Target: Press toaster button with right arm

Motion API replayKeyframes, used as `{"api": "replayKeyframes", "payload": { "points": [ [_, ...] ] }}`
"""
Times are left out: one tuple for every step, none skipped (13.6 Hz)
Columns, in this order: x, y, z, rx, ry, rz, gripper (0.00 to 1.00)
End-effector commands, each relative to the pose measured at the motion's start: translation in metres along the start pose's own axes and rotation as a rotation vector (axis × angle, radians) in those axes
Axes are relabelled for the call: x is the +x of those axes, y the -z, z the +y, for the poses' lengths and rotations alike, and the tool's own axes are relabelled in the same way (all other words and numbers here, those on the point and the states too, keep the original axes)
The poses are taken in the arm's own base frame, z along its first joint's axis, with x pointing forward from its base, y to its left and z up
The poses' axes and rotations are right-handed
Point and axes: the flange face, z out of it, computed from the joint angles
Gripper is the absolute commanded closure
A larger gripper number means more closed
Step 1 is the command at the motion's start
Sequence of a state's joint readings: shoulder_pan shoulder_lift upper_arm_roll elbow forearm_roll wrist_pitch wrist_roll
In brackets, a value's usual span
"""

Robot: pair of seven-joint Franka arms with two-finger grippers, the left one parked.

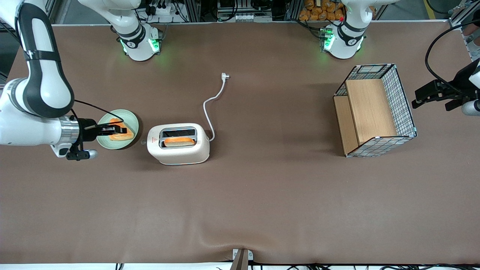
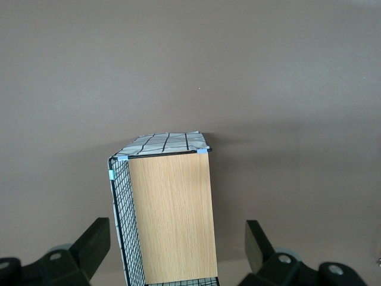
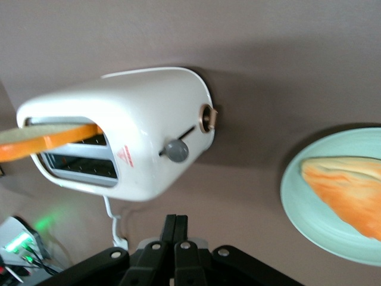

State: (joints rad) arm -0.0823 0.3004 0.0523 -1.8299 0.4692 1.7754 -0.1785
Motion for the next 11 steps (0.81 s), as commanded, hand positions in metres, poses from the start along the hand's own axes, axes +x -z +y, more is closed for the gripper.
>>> {"api": "replayKeyframes", "payload": {
  "points": [
    [-0.001,-0.014,0.002,0.033,-0.012,0.043,1.0],
    [0.002,-0.021,0.004,0.048,-0.023,0.046,1.0],
    [0.005,-0.025,0.004,0.063,-0.03,0.045,1.0],
    [0.006,-0.029,0.005,0.073,-0.035,0.041,1.0],
    [0.008,-0.034,0.003,0.09,-0.041,0.042,1.0],
    [0.009,-0.037,0.003,0.095,-0.044,0.043,1.0],
    [0.011,-0.04,0.004,0.092,-0.048,0.05,1.0],
    [0.013,-0.045,0.001,0.087,-0.043,0.05,1.0],
    [0.014,-0.048,0.001,0.086,-0.044,0.051,1.0],
    [0.014,-0.048,0.001,0.087,-0.043,0.053,1.0],
    [0.015,-0.048,0.002,0.085,-0.046,0.062,1.0]
  ]
}}
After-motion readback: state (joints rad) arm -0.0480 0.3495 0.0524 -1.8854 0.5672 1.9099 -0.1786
